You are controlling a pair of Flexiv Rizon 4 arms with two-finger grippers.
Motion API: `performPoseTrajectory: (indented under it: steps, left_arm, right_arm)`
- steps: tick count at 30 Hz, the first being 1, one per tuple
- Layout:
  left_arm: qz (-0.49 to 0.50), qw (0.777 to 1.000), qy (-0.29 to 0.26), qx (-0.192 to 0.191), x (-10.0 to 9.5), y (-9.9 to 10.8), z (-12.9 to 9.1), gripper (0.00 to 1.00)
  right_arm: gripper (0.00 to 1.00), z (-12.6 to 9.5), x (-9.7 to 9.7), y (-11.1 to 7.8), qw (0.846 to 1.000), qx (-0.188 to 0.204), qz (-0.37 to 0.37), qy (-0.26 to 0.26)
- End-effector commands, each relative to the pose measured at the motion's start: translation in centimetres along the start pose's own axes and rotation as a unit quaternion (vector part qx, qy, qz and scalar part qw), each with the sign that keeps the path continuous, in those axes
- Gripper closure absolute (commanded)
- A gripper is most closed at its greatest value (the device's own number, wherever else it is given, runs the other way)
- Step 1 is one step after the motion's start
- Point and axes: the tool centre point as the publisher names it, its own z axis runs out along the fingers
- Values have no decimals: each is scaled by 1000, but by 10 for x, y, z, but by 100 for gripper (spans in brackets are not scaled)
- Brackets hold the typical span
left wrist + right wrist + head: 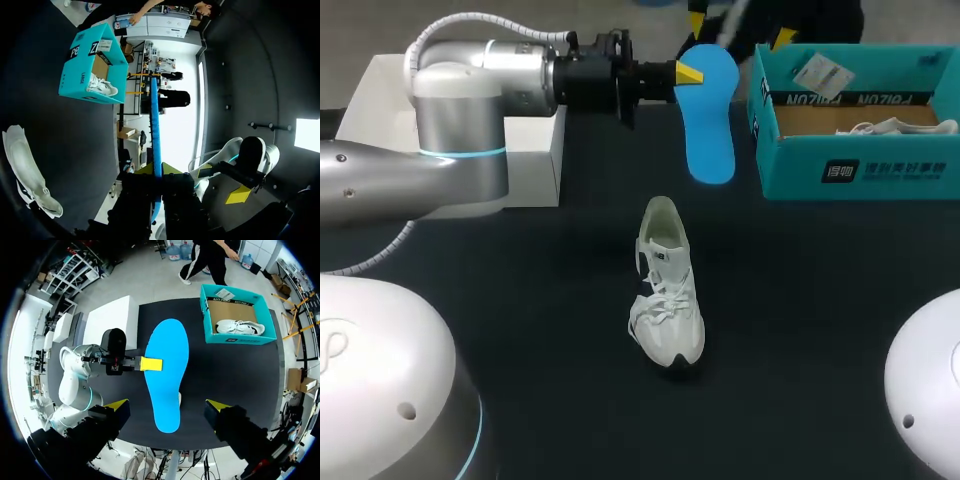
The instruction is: Take the shoe out of the shoebox, open the shoe tongue, remove and reinsert the insole, then place the shoe into the shoebox
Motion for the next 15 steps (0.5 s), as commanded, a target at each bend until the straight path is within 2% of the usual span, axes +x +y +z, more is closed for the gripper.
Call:
performPoseTrajectory:
  steps: [1,15]
  left_arm:
    - [-1,1000,-2,0,1,1,-1,100]
    - [2,1000,0,2,2,2,-2,100]
  right_arm:
    - [0,0,7,7,991,8,2,-134]
    - [0,5,14,9,991,20,12,-134]
